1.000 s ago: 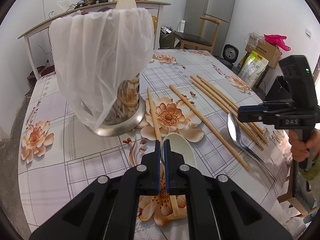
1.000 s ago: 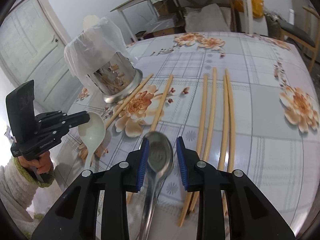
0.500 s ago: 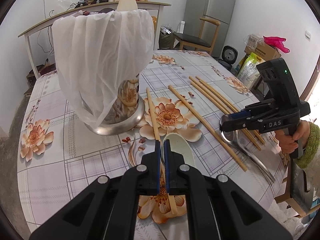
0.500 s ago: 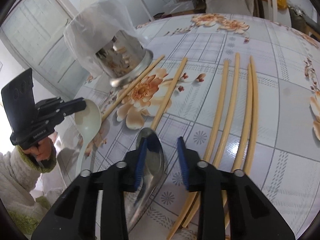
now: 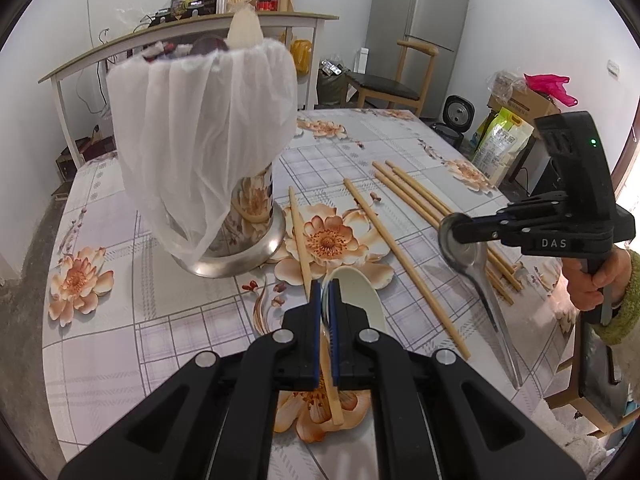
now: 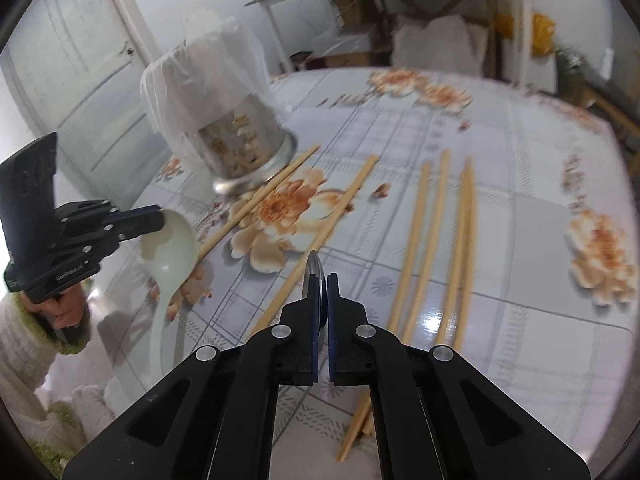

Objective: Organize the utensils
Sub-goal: 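Lift the cream ladle with the left tool while the right tool raises the steel spoon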

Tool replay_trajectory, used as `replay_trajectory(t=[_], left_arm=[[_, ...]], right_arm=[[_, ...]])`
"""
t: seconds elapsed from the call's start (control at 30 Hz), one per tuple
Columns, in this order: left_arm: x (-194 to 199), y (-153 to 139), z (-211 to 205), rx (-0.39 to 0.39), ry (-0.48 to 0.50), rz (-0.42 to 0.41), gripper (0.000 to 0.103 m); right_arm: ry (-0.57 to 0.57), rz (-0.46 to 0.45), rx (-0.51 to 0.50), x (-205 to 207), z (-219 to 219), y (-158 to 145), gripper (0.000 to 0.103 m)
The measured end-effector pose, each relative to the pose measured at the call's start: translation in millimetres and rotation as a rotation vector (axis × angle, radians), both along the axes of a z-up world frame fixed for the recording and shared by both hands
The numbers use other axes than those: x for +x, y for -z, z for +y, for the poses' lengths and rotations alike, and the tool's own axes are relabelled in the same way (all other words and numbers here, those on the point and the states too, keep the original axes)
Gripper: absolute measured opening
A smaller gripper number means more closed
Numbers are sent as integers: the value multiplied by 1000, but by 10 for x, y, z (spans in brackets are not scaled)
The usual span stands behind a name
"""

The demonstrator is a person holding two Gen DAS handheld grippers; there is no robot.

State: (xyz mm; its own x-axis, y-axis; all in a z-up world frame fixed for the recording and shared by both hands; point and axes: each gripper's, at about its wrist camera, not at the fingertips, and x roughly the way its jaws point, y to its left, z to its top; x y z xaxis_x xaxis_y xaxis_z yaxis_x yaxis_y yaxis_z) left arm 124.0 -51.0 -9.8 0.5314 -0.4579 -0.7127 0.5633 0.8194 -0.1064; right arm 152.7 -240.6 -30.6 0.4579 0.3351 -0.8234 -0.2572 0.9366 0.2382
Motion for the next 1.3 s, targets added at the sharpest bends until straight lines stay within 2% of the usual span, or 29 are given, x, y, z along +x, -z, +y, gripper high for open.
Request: replay_trajectory(t=[0.2, 0.27, 0.43, 0.57, 0.77, 1.03, 1.2, 1.3], left_arm=[[-102, -206, 73, -23, -21, -50, 3], [-138, -289, 102, -22, -33, -70, 3], [-244, -520, 188, -31, -59, -126, 3], [-354, -786, 271, -53, -88, -196, 3], [-398, -1212, 403, -84, -142, -307, 3], [-179, -1896, 583, -99, -270, -489, 3], [53, -2133, 615, -65, -350, -604, 3], [217, -2123, 571, 4, -378, -661, 3]], right_arm=[[167, -134, -144, -231, 21, -382, 2], [219, -176, -162, -314, 27, -496, 2], [310, -232, -105, -446, 10, -697, 2], [333, -268, -48, -484, 32, -838, 2], [338, -303, -20, -528, 93, -993, 2], [329, -306, -11, -508, 97, -1017, 2], [325, -285, -6, -449, 106, -948, 2], [326, -270, 3, -410, 93, -893, 2]])
